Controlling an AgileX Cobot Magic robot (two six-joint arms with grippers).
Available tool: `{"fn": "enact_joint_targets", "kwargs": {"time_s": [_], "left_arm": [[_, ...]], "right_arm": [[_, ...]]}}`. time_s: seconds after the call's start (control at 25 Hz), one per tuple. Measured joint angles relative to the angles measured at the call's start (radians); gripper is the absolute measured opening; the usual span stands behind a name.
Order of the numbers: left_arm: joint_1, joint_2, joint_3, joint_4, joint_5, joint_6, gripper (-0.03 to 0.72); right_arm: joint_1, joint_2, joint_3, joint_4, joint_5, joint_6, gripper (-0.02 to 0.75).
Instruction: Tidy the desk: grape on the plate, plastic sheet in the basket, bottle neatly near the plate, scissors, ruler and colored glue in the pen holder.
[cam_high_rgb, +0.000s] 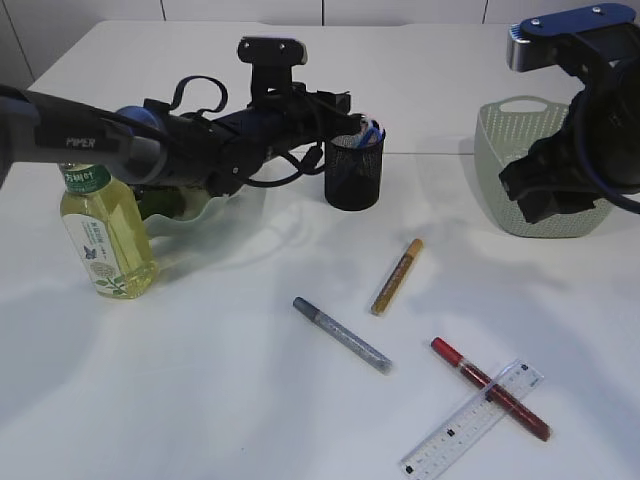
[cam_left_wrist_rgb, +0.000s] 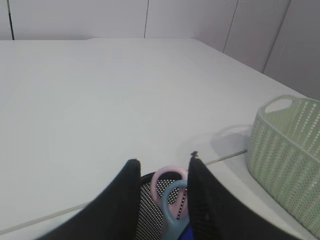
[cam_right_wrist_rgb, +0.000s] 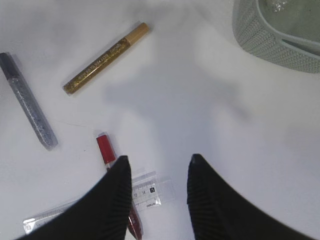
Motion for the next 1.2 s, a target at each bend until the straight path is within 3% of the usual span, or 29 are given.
{"fn": "enact_joint_targets", "kwargs": {"time_s": [0.52, 0.8, 1.2], "left_arm": [[0.001, -0.216, 0.0, 0.016, 0.37, 0.0, 0.239], [0.001, -0.381, 0.0, 0.019, 0.614, 0.0, 0.24], [-0.013, -0.546, 0.0, 0.019, 1.071, 0.006, 0.24]], "right_arm": [[0.0, 0.0, 0.0, 0.006, 0.011, 0.032, 0.311], [0.0, 0.0, -0.007, 0.019, 0.148, 0.104, 0.311], [0.0, 0.0, -0.087, 0.144, 0.35, 0.123, 0.31]]}}
